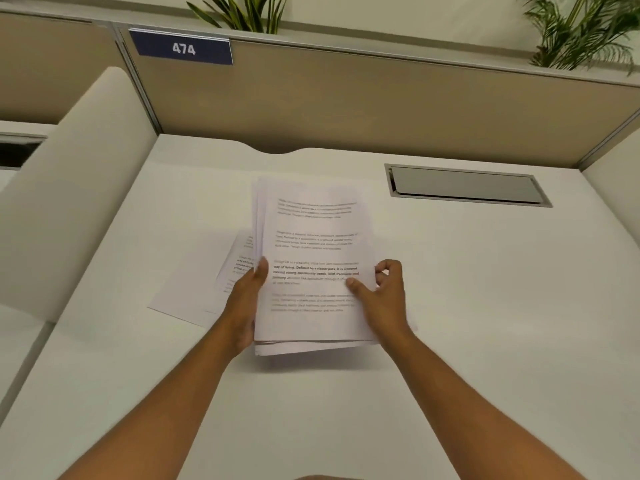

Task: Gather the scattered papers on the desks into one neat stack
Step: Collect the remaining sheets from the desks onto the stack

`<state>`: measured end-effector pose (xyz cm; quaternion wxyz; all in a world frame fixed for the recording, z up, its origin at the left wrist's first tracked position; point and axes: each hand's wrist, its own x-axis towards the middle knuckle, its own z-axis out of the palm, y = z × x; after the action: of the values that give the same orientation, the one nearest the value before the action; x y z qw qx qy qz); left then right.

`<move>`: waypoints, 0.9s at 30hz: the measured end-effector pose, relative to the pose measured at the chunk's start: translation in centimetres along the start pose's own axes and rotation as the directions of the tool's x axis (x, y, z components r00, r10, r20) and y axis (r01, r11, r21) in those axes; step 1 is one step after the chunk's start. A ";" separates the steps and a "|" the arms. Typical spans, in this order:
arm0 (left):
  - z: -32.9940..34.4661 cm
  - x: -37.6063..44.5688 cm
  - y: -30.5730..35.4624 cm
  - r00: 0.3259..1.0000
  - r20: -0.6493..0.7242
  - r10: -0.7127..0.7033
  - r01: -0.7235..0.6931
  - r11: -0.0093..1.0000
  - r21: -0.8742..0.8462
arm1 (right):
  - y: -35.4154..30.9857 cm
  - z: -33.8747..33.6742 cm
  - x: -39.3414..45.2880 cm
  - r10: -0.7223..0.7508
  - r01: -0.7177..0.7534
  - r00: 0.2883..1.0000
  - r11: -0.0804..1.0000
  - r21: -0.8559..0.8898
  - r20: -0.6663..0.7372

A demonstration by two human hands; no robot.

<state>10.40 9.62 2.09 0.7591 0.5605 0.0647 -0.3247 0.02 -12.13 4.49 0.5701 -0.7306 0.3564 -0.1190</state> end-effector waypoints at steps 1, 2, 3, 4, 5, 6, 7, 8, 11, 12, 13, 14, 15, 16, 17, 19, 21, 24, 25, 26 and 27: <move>-0.2 -0.2 -0.3 0.998 -0.037 0.046 -0.044 0.998 0.054 | 0.0 0.3 0.0 0.000 0.000 1.000 1.000 -0.009 0.016; -0.6 -0.3 -0.6 0.994 -0.064 0.084 -0.077 0.992 0.103 | 0.1 0.6 0.0 0.002 -0.002 0.999 1.000 -0.010 0.038; -1.1 -0.4 -1.0 0.991 -0.086 0.104 -0.092 0.987 0.132 | 0.3 0.6 0.2 0.000 0.001 0.998 1.000 -0.014 0.059; -1.5 -0.5 -1.3 0.987 -0.113 0.110 -0.094 0.986 0.139 | 0.4 0.3 0.4 -0.010 0.012 0.998 0.999 -0.041 0.064; -2.1 -0.7 -1.6 0.984 -0.137 0.113 -0.094 0.986 0.137 | 0.6 -0.2 0.8 -0.023 0.028 0.999 0.994 -0.104 0.048; -2.6 -1.1 -1.8 0.980 -0.165 0.112 -0.091 0.987 0.130 | 1.0 -1.0 1.3 -0.033 0.037 0.999 0.978 -0.206 0.022; -3.0 -1.5 -1.9 0.974 -0.193 0.115 -0.093 0.989 0.118 | 1.5 -1.8 1.9 -0.027 0.025 1.000 0.940 -0.340 0.001; -3.4 -2.0 -1.9 0.969 -0.216 0.120 -0.098 0.989 0.109 | 1.9 -2.6 2.4 0.005 -0.010 1.000 0.875 -0.484 -0.011; -5.1 -3.1 -2.5 0.955 -0.270 0.120 -0.102 0.992 0.080 | 2.4 -4.1 3.2 0.124 -0.090 0.992 0.681 -0.727 -0.007; -5.4 -3.5 -2.7 0.949 -0.293 0.119 -0.104 0.992 0.066 | 2.4 -4.2 3.4 0.131 -0.077 0.991 0.674 -0.735 0.016; -5.8 -3.8 -2.9 0.943 -0.310 0.121 -0.109 0.992 0.055 | 2.5 -4.3 3.6 0.130 -0.062 0.991 0.690 -0.721 0.039; -5.9 -4.1 -3.2 0.938 -0.323 0.124 -0.115 0.992 0.045 | 2.5 -4.3 3.9 0.136 -0.063 0.989 0.719 -0.692 0.051; -6.0 -4.4 -3.3 0.934 -0.334 0.127 -0.122 0.992 0.036 | 2.5 -4.3 4.1 0.154 -0.082 0.987 0.749 -0.657 0.053; -5.9 -4.7 -3.5 0.931 -0.341 0.132 -0.130 0.991 0.028 | 2.4 -4.4 4.4 0.181 -0.110 0.982 0.768 -0.631 0.049; -5.8 -4.9 -3.7 0.930 -0.342 0.138 -0.138 0.990 0.023 | 2.4 -4.6 4.6 0.213 -0.140 0.976 0.769 -0.624 0.044; -5.7 -5.2 -4.1 0.928 -0.345 0.144 -0.146 0.989 0.018 | 2.3 -4.9 5.0 0.257 -0.177 0.966 0.729 -0.661 0.025; -5.4 -5.4 -4.3 0.927 -0.343 0.150 -0.154 0.988 0.015 | 2.6 -5.2 5.5 0.267 -0.188 0.964 0.682 -0.707 0.001; -5.1 -5.7 -4.6 0.932 -0.324 0.162 -0.166 0.986 0.016 | 2.9 -6.0 6.4 0.313 -0.235 0.950 0.695 -0.679 -0.008; -4.9 -5.8 -4.7 0.934 -0.315 0.168 -0.171 0.985 0.017 | 3.1 -6.4 6.8 0.328 -0.249 0.945 0.728 -0.639 0.005; -4.8 -5.9 -4.8 0.936 -0.306 0.174 -0.177 0.984 0.018 | 3.2 -7.0 7.1 0.337 -0.260 0.941 0.769 -0.584 0.024; -4.6 -6.0 -4.9 0.937 -0.301 0.179 -0.182 0.983 0.019 | 3.6 -7.6 7.5 0.334 -0.260 0.941 0.817 -0.515 0.055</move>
<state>4.16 15.50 -0.83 0.7694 0.6036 0.1296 -0.1641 -0.42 -23.09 1.90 0.3964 -0.7951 0.4429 0.1206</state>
